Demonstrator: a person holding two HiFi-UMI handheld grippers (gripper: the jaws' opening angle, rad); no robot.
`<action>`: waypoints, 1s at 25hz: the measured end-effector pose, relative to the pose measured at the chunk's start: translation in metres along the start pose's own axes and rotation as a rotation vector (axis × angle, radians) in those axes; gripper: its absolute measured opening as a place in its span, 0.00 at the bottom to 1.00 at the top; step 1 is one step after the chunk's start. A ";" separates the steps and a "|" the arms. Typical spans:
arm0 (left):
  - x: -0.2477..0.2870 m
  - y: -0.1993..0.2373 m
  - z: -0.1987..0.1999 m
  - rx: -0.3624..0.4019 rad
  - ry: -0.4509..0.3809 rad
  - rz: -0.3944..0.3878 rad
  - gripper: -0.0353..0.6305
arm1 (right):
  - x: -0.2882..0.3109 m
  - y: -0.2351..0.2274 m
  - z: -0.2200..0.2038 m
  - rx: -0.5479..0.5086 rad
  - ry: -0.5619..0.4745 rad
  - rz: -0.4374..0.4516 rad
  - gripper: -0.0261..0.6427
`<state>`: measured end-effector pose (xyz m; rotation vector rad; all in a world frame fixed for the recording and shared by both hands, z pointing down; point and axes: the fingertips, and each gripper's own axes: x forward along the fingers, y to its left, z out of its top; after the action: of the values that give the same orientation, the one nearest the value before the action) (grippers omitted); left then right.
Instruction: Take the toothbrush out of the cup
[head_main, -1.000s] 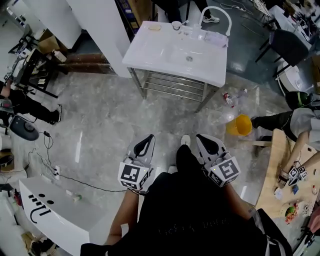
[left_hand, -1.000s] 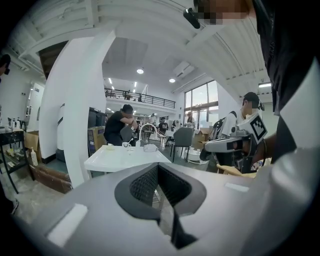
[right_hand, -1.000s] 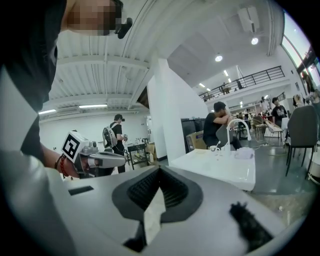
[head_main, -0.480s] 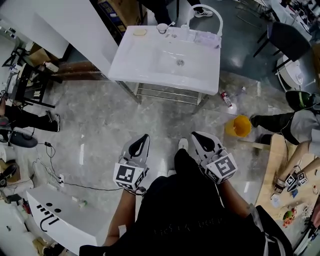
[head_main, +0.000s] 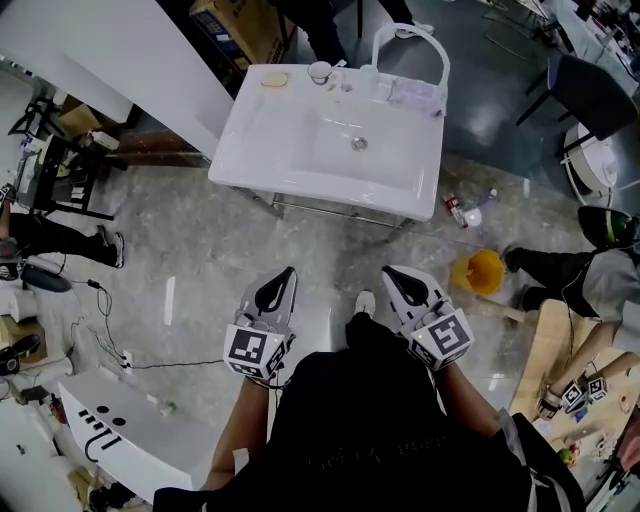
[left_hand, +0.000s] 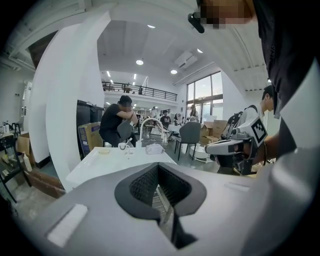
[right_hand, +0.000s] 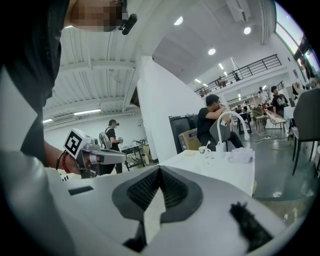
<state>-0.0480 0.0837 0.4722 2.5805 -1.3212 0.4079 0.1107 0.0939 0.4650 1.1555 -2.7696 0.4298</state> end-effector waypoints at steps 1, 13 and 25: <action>0.007 0.001 0.004 0.005 -0.003 0.000 0.06 | 0.002 -0.007 0.001 0.003 0.001 0.003 0.06; 0.040 0.024 0.024 0.007 -0.017 0.050 0.06 | 0.023 -0.056 0.009 0.015 0.002 0.009 0.06; 0.081 0.061 0.036 0.000 -0.038 0.010 0.06 | 0.065 -0.079 0.024 0.010 -0.002 -0.028 0.06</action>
<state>-0.0470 -0.0236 0.4699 2.5950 -1.3470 0.3626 0.1212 -0.0099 0.4727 1.1967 -2.7522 0.4400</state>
